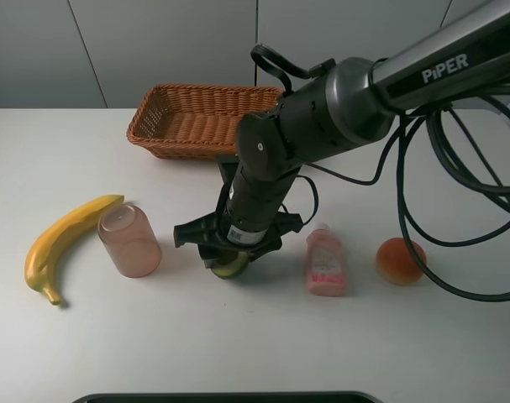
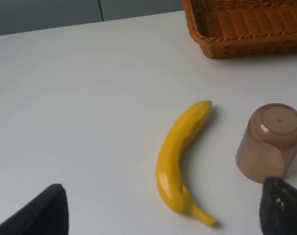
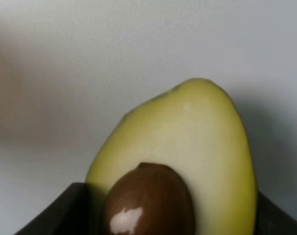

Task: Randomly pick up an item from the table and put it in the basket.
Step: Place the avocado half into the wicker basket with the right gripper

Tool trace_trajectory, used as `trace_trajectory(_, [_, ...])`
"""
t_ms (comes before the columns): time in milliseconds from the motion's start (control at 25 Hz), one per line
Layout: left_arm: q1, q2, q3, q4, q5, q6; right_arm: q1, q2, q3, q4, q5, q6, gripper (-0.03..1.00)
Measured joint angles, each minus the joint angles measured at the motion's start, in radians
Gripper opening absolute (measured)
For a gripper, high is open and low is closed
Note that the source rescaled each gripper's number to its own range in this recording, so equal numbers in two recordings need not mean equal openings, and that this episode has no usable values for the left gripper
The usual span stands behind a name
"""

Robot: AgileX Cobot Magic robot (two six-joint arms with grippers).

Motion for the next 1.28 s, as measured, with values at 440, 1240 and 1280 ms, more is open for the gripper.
trace_trajectory(440, [0.000, 0.000, 0.000, 0.000, 0.000, 0.000, 0.000, -0.089, -0.085, -0.059, 0.126, -0.005, 0.00])
trace_trajectory(1240, [0.000, 0.000, 0.000, 0.000, 0.000, 0.000, -0.192, -0.020, -0.396, -0.425, -0.166, -0.024, 0.00])
trace_trajectory(1280, [0.000, 0.000, 0.000, 0.000, 0.000, 0.000, -0.202, 0.008, -0.396, -0.430, -0.193, -0.024, 0.00])
